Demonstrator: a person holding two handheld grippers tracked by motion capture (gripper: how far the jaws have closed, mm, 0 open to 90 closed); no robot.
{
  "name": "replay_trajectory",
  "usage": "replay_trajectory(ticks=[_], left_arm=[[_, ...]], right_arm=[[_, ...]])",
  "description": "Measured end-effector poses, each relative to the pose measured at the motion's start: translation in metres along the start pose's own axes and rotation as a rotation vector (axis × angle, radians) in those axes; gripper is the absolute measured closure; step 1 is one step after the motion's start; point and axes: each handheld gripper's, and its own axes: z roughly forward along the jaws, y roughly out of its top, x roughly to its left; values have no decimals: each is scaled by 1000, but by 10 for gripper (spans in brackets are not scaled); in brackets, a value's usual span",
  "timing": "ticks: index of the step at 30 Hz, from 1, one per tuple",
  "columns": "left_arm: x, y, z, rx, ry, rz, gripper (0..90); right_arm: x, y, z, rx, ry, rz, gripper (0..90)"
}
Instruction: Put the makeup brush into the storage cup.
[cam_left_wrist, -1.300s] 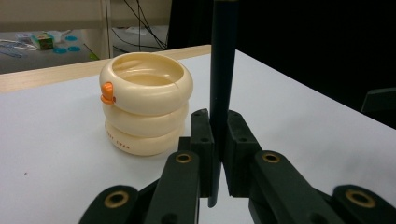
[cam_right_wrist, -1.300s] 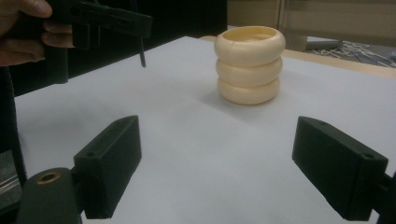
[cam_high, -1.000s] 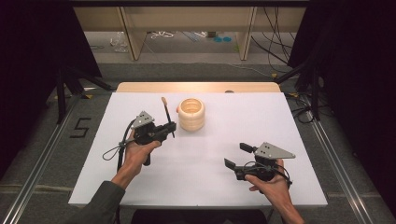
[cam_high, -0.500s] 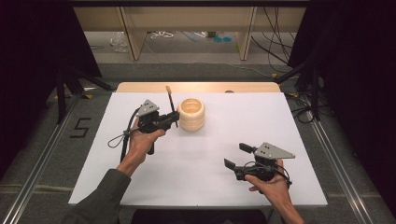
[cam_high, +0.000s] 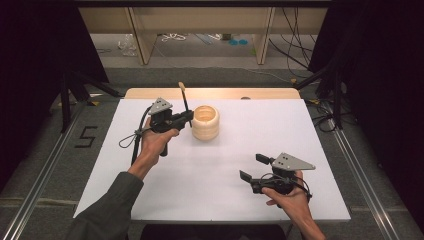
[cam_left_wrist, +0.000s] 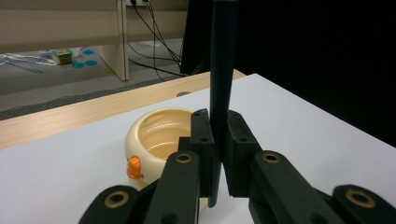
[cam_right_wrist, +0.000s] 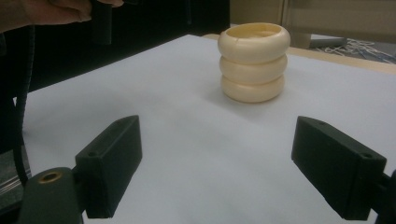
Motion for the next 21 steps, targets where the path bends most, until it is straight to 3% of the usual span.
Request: replay_trajectory(ticks=[6, 9, 12, 15, 17, 21], left_arm=[[3, 3, 6, 5, 16, 9, 836], [5, 5, 9, 3, 20, 9, 837], [5, 6, 13, 6, 25, 14, 837], [5, 7, 19, 11, 27, 16, 837], [4, 7, 22, 17, 31, 17, 837], [2, 12, 27, 2, 27, 7, 837]], right_arm=[[0, 0, 0, -1, 0, 0, 172], [2, -1, 2, -5, 20, 30, 173], [0, 0, 1, -3, 4, 0, 173], [0, -1, 2, -16, 6, 1, 173], [1, 0, 0, 13, 9, 19, 174], [2, -1, 2, 1, 22, 29, 175]])
